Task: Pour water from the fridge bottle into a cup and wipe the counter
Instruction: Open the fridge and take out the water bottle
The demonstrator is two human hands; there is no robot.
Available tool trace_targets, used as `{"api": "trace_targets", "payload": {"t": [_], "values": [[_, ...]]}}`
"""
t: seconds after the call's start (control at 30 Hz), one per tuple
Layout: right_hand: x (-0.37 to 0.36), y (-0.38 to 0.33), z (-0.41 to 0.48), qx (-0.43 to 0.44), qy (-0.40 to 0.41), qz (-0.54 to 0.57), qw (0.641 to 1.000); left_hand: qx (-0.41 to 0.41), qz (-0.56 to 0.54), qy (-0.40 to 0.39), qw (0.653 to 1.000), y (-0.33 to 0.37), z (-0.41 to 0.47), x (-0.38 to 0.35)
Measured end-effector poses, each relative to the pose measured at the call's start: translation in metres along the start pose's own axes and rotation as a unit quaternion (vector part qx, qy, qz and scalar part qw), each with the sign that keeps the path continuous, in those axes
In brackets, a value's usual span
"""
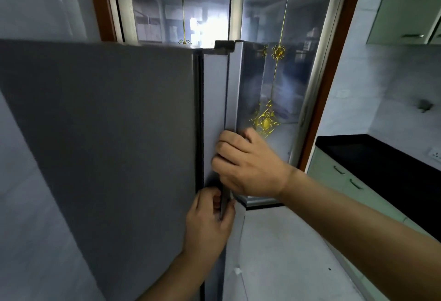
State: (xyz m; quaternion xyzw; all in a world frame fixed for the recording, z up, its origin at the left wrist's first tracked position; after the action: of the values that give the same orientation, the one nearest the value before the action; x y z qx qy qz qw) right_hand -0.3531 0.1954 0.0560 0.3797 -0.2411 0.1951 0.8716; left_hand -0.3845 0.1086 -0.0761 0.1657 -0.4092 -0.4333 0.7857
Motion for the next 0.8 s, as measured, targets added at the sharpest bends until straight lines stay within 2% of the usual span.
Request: {"api": "trace_targets", "payload": {"t": [0.07,0.17,0.3,0.43,0.53,0.7,0.8], "values": [[0.000,0.001,-0.002,0.010,0.006,0.003,1.000,-0.002,0.006,0.025,1.000,0.004,-0.002,0.001],[0.010,0.009,-0.021,0.006,0.062,0.016,0.998,-0.028,0.014,0.040,0.999,0.027,-0.011,-0.008],[0.040,0.030,-0.080,-0.026,0.140,0.028,0.989,-0.060,0.011,0.004,0.998,0.081,-0.029,-0.054],[0.067,0.054,-0.139,-0.060,0.152,0.043,0.986,-0.081,0.024,-0.025,0.996,0.127,-0.047,-0.098],[0.084,0.071,-0.179,-0.127,0.165,0.021,0.978,-0.126,0.064,-0.035,0.989,0.154,-0.052,-0.120],[0.095,0.085,-0.216,-0.214,0.152,0.051,0.964,-0.186,0.174,-0.017,0.967,0.158,-0.015,-0.100],[0.085,0.085,-0.209,-0.217,0.088,0.096,0.967,-0.179,0.338,-0.043,0.923,0.130,0.028,-0.084]]}}
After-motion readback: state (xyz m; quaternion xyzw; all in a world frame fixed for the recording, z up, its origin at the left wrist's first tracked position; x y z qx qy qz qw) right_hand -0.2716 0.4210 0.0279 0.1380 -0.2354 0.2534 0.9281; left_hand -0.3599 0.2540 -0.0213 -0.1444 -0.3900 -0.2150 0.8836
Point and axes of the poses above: each hand's wrist, its own z-axis towards the middle knuckle, its own x-axis out of the back of the hand, y = z × x, the point moved 6 cm from there along z, towards the middle knuckle, and after that the axes turned 10 degrees about z, right-handed, at the moved point
